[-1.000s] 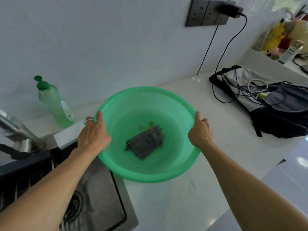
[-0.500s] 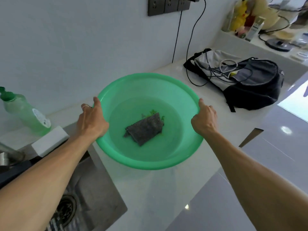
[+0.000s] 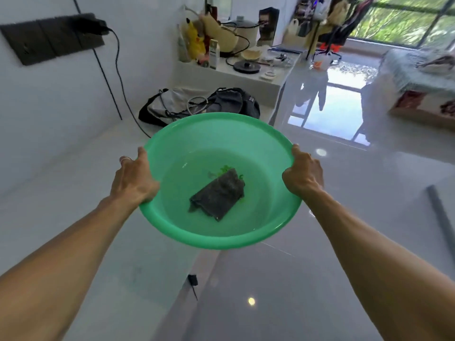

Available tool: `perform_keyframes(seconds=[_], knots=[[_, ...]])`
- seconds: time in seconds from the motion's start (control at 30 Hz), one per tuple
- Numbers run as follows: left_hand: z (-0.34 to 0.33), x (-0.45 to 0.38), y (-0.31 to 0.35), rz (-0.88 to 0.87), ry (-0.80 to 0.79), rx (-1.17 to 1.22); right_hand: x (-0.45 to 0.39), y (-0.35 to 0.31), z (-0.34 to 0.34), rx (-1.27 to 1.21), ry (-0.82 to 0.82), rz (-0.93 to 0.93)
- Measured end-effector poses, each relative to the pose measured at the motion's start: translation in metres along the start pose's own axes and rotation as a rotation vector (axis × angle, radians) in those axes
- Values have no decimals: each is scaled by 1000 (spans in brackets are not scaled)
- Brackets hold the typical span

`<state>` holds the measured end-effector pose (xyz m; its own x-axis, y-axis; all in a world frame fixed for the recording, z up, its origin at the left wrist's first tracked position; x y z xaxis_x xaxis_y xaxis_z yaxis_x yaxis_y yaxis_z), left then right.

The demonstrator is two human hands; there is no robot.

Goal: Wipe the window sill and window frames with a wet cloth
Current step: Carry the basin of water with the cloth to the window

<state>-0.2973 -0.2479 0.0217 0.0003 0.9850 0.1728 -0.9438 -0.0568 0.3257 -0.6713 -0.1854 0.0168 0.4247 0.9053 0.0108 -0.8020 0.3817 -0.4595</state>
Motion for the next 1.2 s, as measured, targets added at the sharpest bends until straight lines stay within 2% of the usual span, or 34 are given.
perform_keyframes(seconds=[0.4, 0.7, 1.03, 1.2], knots=[[-102, -32, 341, -265, -27, 17, -85, 276, 174, 14, 110, -203], [-173, -111, 595, -530, -100, 64, -174, 450, 269, 19, 174, -420], [-199, -266, 888, -738, -138, 42, -382, 573, 373, -15, 283, -542], [-221, -354, 1011, -750, -136, 17, -503, 632, 409, -47, 296, -564]])
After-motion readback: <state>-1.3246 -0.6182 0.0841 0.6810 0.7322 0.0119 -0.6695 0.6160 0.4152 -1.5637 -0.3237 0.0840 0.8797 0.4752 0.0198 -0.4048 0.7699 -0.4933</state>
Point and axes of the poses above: each hand's wrist, its own x-axis away from the middle knuckle, its own z-axis out of the back of the hand, y = z × x, the point moved 10 cm from there along -x, towards the middle knuckle, and after that the axes turned 8 degrees about -y, right-handed, at the moved point
